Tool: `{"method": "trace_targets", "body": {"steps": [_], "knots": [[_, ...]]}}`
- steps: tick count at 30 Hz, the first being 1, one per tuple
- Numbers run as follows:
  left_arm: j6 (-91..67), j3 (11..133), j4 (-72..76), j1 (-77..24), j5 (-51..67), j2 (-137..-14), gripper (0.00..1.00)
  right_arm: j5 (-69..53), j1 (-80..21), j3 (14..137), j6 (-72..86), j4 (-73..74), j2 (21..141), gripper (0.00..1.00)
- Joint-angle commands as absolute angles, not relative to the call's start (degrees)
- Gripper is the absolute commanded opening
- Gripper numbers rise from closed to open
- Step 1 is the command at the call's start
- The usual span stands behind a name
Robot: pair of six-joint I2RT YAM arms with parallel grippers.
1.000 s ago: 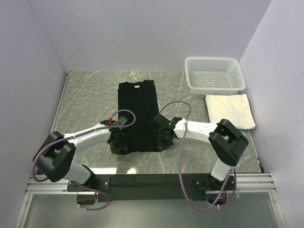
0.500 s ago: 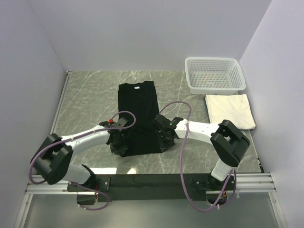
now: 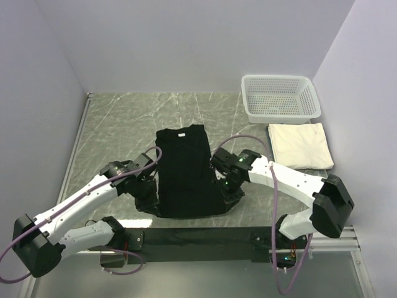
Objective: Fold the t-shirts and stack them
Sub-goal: Fold the tshirt
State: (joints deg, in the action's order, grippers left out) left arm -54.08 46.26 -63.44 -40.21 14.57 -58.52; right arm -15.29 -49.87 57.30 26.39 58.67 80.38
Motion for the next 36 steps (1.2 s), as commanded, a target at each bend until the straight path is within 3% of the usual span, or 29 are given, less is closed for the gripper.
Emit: {"method": "trace_targets", "body": {"steps": [1, 6, 11, 21, 36], "knots": [[-50.64, 52.10, -73.30, -39.21, 16.71, -58.79, 0.01, -13.37, -48.26, 63.00, 21.71, 73.72, 79.54, 0.00], [-43.78, 63.52, -73.22, -29.31, 9.23, -64.59, 0.01, -10.29, -41.76, 76.96, 19.25, 75.32, 82.43, 0.00], [-42.19, 69.42, -67.42, -26.37, 3.70, -68.99, 0.01, -8.18, -38.15, 86.47, 16.61, 74.71, 88.32, 0.00], [-40.17, 70.49, -54.68, -17.68, 1.14, -72.16, 0.01, -3.26, -36.48, 97.28, 13.98, 69.79, 95.44, 0.00], [-38.59, 72.25, -39.48, -14.50, 0.18, -82.08, 0.01, 1.30, -34.01, 108.63, 9.58, 60.56, 108.18, 0.00]]}}
